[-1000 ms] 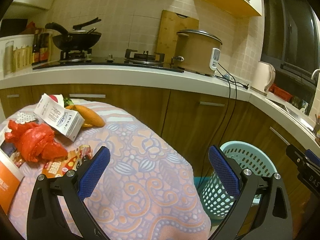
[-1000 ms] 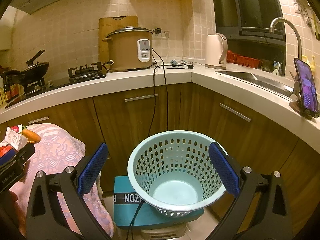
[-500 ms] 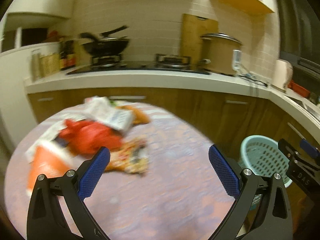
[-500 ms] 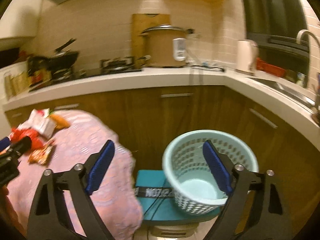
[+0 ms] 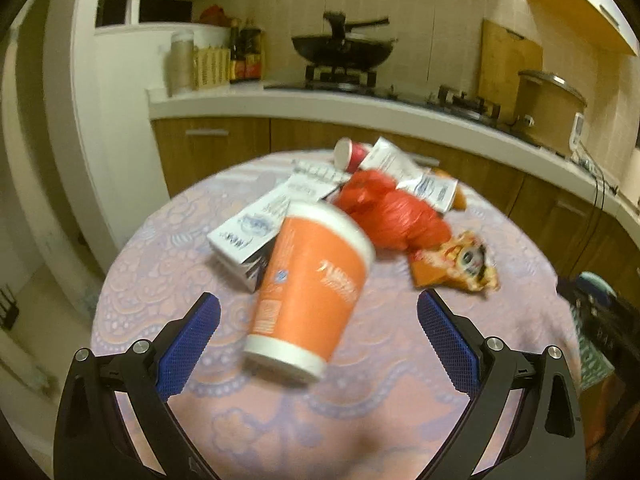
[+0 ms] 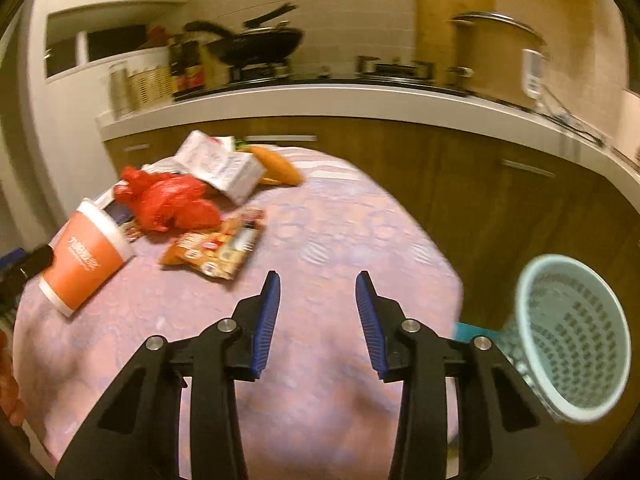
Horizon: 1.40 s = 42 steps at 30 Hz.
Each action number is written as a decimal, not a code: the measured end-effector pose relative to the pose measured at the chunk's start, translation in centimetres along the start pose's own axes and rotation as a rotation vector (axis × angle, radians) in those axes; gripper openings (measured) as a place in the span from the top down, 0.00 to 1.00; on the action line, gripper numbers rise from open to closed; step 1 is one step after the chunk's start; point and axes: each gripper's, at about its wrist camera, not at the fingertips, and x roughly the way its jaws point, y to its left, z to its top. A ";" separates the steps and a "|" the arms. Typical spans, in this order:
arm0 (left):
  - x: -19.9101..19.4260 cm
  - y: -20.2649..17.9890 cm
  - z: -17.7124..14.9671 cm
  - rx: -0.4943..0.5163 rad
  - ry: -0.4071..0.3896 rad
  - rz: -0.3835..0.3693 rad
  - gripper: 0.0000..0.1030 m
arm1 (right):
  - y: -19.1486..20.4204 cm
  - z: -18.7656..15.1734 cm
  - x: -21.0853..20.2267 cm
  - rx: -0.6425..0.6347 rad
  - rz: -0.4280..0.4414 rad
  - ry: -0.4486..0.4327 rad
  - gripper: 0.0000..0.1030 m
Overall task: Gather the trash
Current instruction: 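Move the left tool to the orange paper cup while the right tool reaches the snack wrapper, then grasp the orange cup with the left tool while the right tool grasps the wrapper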
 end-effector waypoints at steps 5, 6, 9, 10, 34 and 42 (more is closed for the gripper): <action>3.4 0.7 -0.2 -0.021 0.111 -0.072 0.07 | 1.9 2.3 2.2 -0.038 0.073 0.018 0.64; 4.0 0.7 -0.1 -0.023 0.125 -0.080 0.08 | 2.1 2.8 2.8 -0.039 0.087 0.027 0.61; 5.6 0.6 -0.3 -0.046 0.157 -0.102 0.14 | 2.6 3.8 4.7 -0.037 0.124 0.059 0.45; 6.0 0.4 -0.3 -0.053 0.166 -0.109 0.16 | 2.7 3.9 5.0 -0.036 0.128 0.065 0.43; 3.8 -1.9 0.0 -0.031 0.097 -0.125 0.44 | 2.9 3.9 10.3 0.000 0.200 0.238 0.91; 1.5 -5.9 0.7 0.017 0.054 -0.177 0.44 | -0.8 3.3 5.5 0.053 0.185 0.152 0.91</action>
